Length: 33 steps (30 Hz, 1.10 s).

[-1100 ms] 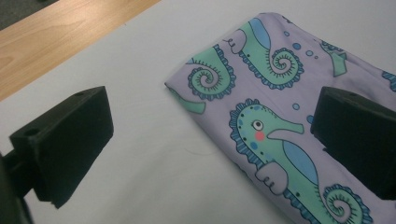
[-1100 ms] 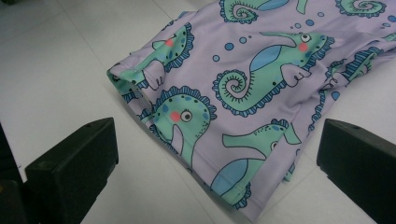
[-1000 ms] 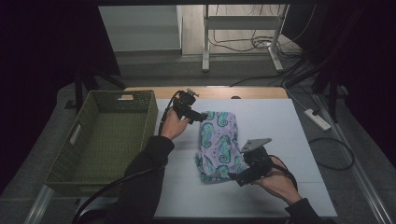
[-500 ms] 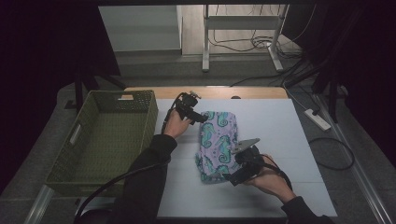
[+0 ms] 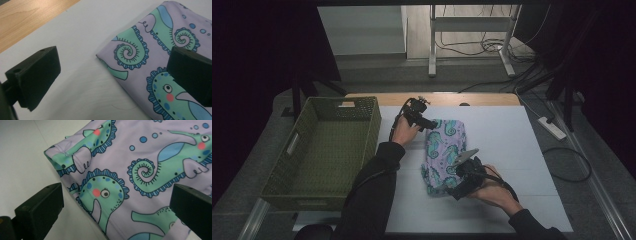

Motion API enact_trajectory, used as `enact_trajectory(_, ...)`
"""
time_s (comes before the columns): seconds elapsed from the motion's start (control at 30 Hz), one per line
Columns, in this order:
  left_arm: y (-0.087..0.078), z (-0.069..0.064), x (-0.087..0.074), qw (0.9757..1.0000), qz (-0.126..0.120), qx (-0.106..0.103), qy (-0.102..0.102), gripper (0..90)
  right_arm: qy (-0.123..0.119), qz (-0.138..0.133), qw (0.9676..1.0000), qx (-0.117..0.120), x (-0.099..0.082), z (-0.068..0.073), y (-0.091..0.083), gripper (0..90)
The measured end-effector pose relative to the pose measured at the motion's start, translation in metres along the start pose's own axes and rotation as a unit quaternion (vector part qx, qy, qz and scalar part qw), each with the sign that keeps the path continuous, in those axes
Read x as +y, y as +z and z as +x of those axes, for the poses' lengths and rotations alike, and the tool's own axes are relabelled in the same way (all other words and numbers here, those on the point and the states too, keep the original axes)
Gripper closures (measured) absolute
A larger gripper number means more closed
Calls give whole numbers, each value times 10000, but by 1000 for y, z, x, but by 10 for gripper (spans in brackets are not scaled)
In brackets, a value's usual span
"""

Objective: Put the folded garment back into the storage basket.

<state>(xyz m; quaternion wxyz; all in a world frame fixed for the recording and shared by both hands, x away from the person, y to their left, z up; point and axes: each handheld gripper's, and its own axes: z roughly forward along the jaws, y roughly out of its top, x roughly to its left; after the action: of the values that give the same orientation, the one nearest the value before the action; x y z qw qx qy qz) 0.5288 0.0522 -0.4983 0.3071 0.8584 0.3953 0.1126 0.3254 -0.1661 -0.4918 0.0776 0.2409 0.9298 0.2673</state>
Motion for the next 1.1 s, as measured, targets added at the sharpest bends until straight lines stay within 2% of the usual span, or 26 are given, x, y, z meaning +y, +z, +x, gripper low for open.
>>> enact_trajectory(0.1,2,1,1,10000,16,-10,-3,0,-53,19,10000,22,1,0,3,0)
enact_trajectory(0.23,5,3,0,9999,111,78,10,0,-152,91,9998,44,2,1,9,0)
enact_trajectory(0.5,13,8,-6,9993,271,220,-118,0,-267,131,9995,77,3,0,15,0)
enact_trajectory(0.63,18,9,-9,9988,355,270,-182,0,-368,287,9989,102,2,1,22,0)
enact_trajectory(0.8,24,8,-12,9982,501,229,-218,0,-423,411,9982,45,1,0,28,0)
enact_trajectory(0.9,25,11,-13,9979,533,135,-340,0,-601,510,9969,-33,0,2,31,0)
enact_trajectory(0.93,25,11,-13,9979,533,135,-340,0,-601,510,9969,-33,0,2,31,0)
enact_trajectory(0.97,25,12,-14,9977,540,49,-398,0,-590,509,9970,-21,0,2,31,0)
enact_trajectory(1.1,24,11,-14,9980,513,-10,-358,52,-593,507,9969,-22,0,1,31,19)
